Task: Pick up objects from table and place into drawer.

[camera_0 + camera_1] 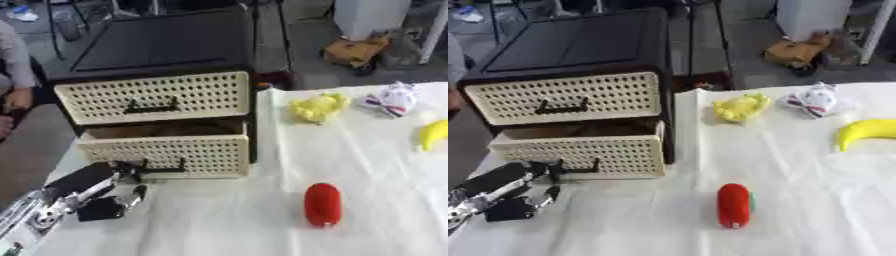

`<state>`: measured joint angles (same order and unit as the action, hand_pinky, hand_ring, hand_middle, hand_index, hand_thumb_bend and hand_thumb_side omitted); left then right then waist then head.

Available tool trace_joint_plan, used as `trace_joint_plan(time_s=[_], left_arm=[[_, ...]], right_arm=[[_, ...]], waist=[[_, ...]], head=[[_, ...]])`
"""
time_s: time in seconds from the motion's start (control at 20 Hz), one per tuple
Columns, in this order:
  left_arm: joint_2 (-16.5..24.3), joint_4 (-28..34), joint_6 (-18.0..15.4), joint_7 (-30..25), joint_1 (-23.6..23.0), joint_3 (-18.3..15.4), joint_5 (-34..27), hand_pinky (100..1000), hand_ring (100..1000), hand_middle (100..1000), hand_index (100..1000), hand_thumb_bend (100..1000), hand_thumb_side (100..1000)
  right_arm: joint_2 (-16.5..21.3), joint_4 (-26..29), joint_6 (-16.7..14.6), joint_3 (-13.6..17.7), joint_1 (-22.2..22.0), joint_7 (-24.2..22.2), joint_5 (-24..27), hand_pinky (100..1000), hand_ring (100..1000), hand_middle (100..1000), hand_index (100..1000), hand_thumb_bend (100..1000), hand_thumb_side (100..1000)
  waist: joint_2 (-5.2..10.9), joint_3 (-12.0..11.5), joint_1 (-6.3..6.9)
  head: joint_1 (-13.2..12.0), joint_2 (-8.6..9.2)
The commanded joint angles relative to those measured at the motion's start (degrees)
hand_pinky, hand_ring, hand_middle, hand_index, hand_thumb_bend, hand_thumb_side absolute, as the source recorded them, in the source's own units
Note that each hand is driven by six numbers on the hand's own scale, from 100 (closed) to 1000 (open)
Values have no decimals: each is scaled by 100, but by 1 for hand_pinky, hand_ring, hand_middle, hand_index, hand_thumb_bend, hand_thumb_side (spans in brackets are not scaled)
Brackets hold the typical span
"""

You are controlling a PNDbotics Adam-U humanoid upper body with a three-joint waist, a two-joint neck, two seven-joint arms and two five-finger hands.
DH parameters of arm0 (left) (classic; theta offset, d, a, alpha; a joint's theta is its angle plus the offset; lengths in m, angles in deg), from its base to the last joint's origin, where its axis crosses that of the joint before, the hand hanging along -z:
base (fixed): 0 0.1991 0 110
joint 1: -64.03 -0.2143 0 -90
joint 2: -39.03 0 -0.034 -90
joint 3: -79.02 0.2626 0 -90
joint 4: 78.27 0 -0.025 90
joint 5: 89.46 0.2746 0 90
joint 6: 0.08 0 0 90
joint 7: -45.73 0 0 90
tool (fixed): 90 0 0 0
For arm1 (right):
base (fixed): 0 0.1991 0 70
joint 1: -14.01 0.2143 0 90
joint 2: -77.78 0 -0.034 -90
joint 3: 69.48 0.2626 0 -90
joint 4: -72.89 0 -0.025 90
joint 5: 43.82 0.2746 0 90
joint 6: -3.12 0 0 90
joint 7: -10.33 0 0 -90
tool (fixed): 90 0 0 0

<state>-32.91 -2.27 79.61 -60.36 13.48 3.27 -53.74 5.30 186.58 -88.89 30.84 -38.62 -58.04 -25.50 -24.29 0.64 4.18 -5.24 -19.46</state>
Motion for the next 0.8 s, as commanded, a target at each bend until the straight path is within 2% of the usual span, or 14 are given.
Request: trace_joint_plan(time_s=[0.05,0.8], left_arm=[[100,-75,-23,161,116,-141,60,100,100,876,1000,100,919],[49,-309,-201,573,336,-202,-99,100,100,912,1000,100,943]], right_arm=[[82,90,-12,75,97,-30,-8,532,754,558,719,400,1000],[62,90,-5,61,134,-81,18,535,755,558,720,400,1000]], waist=[[99,-6,-8],[79,68,19]], head=[[-19,84],[-71,141]])
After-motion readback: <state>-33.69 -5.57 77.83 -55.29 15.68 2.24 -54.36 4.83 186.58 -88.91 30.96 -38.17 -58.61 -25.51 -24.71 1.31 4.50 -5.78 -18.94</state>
